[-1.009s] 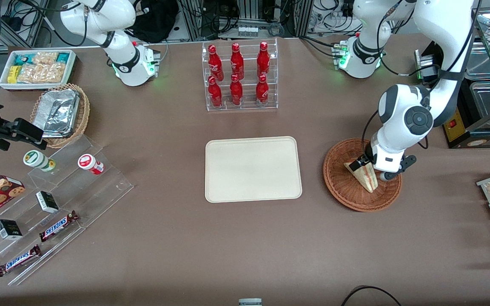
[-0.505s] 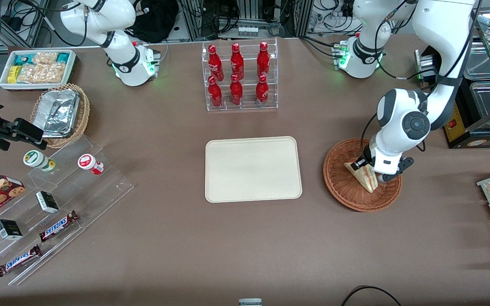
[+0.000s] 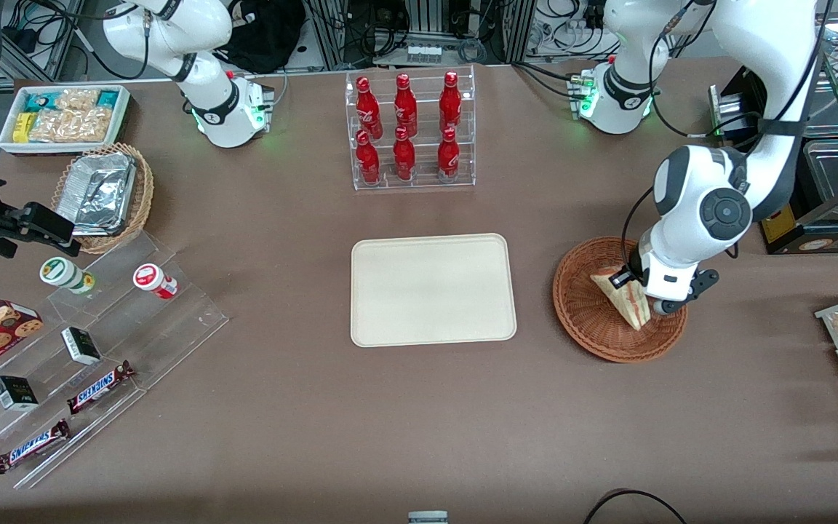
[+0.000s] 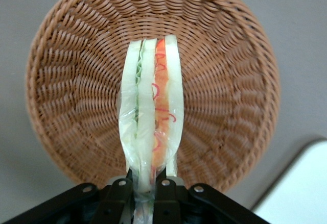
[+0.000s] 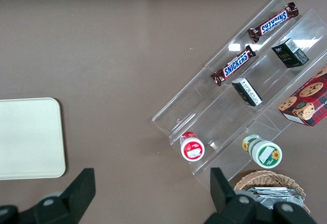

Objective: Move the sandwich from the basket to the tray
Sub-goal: 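Carry the sandwich with the left gripper over the cream tray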

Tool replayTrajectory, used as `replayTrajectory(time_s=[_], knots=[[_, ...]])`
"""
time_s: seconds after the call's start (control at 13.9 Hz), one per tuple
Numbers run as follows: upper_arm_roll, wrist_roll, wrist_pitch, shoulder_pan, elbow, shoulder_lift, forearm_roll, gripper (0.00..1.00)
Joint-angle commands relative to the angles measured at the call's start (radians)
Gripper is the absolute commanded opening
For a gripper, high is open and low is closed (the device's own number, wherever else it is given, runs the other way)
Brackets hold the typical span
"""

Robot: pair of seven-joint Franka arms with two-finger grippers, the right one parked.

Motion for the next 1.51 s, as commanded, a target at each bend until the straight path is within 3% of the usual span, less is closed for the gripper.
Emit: replayTrajectory(time_s=[0.0, 0.22, 0.5, 0.58, 1.01, 1.44], knots=[[-0.07, 0.03, -0.137, -0.006, 0.136, 0.03, 0.024, 0.04], [-0.178, 0.036, -0.149, -0.004, 0.192, 0.085, 0.121, 0.05], [-0.322, -0.047, -0.149, -0.007, 0.31, 0.189, 0.148, 0.04], [-0.334, -0.085, -0.149, -0.053, 0.343, 0.22, 0.177, 0.04], [-0.332, -0.312, -0.151, -0.266, 0.544, 0.419, 0.292, 0.03], [-0.318, -0.363, -0.149, -0.383, 0.658, 0.548, 0.301, 0.03]])
